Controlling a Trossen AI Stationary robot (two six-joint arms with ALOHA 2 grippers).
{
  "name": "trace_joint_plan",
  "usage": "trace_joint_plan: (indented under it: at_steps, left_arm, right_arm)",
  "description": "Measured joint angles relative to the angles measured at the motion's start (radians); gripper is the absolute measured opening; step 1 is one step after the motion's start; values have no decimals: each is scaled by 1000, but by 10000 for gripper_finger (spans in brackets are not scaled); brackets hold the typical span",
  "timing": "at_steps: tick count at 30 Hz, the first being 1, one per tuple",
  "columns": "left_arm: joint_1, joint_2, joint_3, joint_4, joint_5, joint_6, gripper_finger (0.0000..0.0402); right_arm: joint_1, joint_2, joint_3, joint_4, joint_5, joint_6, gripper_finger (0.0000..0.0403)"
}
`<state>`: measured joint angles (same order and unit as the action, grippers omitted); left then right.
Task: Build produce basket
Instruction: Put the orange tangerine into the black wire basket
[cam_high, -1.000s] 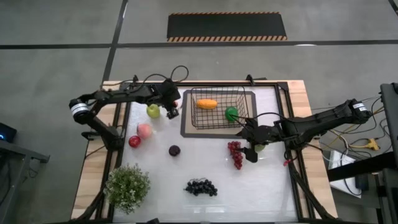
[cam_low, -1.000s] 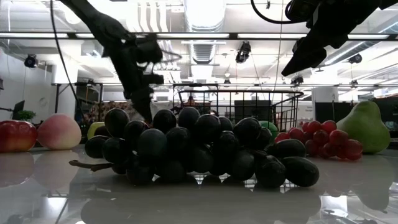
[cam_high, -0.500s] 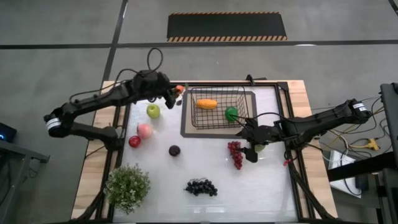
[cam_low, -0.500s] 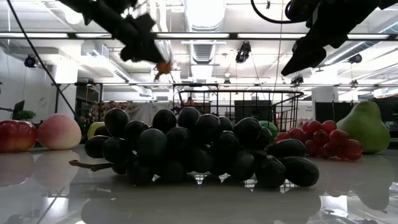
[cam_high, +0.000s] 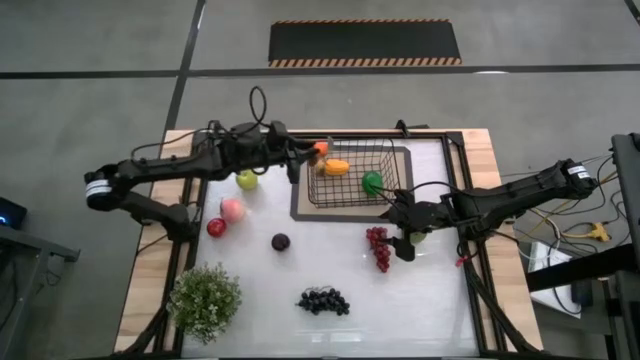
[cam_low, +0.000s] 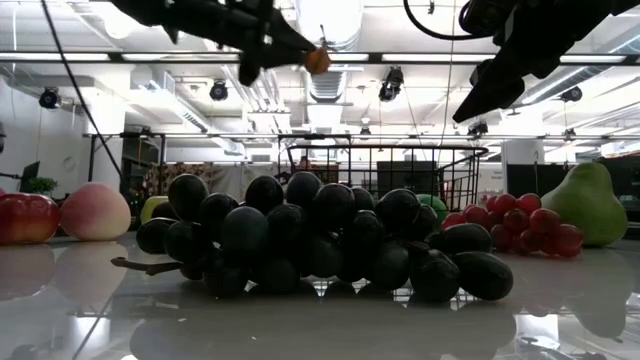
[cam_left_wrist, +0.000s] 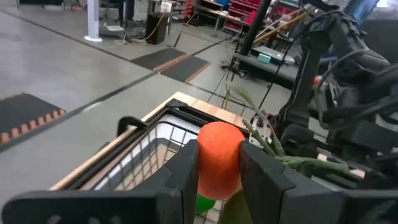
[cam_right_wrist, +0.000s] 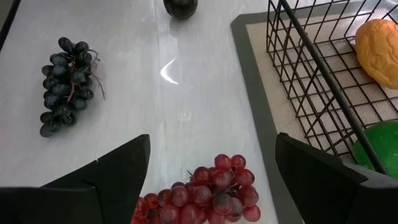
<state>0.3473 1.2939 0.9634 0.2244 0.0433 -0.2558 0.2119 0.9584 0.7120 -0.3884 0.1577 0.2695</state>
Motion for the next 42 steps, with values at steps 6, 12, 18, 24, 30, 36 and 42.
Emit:
trace_joint_plan:
  at_steps: [6,12,18,24,30,36,42]
  left_arm:
    - [-3,149,2,176,0,-64,84]
    - [-3,281,24,271,-1,-115,84]
    - [-14,371,77,268,-56,-132,84]
    - [-29,442,134,255,-148,-132,84]
    - [-29,533,183,252,-153,-159,84]
    - [-29,620,234,236,-175,-183,84]
    - [-28,658,253,239,-191,-191,84]
  right_arm:
    - [0,-34,-10,2,0,-19,327]
    - [0,-103,-40,19,1,-29,327]
    - [0,-187,-109,106,1,-46,327]
    - [0,-251,-174,190,1,-36,327]
    - [0,-280,-205,249,1,-34,327]
    - [0,-282,-197,249,1,-34,327]
    - [0,-281,-196,250,1,-34,327]
